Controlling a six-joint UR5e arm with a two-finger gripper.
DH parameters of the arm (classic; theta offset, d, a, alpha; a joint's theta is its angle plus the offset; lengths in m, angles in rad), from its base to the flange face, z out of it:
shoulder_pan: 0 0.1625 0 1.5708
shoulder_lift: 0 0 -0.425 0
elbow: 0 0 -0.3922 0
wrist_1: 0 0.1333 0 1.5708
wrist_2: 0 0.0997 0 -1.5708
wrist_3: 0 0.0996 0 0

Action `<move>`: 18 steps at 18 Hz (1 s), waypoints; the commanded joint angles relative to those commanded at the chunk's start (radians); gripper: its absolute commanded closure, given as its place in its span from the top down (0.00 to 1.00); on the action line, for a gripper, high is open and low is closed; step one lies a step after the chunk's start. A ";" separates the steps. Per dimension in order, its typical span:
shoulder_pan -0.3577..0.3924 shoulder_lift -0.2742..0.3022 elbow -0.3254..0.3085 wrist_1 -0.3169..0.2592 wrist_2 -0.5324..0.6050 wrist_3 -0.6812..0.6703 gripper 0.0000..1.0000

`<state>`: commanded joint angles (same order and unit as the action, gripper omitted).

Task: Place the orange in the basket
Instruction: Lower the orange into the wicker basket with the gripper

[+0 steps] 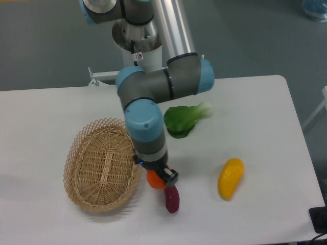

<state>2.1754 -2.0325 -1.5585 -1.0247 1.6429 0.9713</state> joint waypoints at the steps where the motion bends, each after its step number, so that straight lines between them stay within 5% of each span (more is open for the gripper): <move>1: -0.017 0.000 0.000 0.000 0.000 -0.005 0.76; 10: -0.101 -0.031 -0.008 0.043 0.006 -0.083 0.76; 18: -0.135 -0.058 -0.015 0.106 0.006 -0.137 0.95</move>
<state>2.0402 -2.0908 -1.5739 -0.9189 1.6490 0.8345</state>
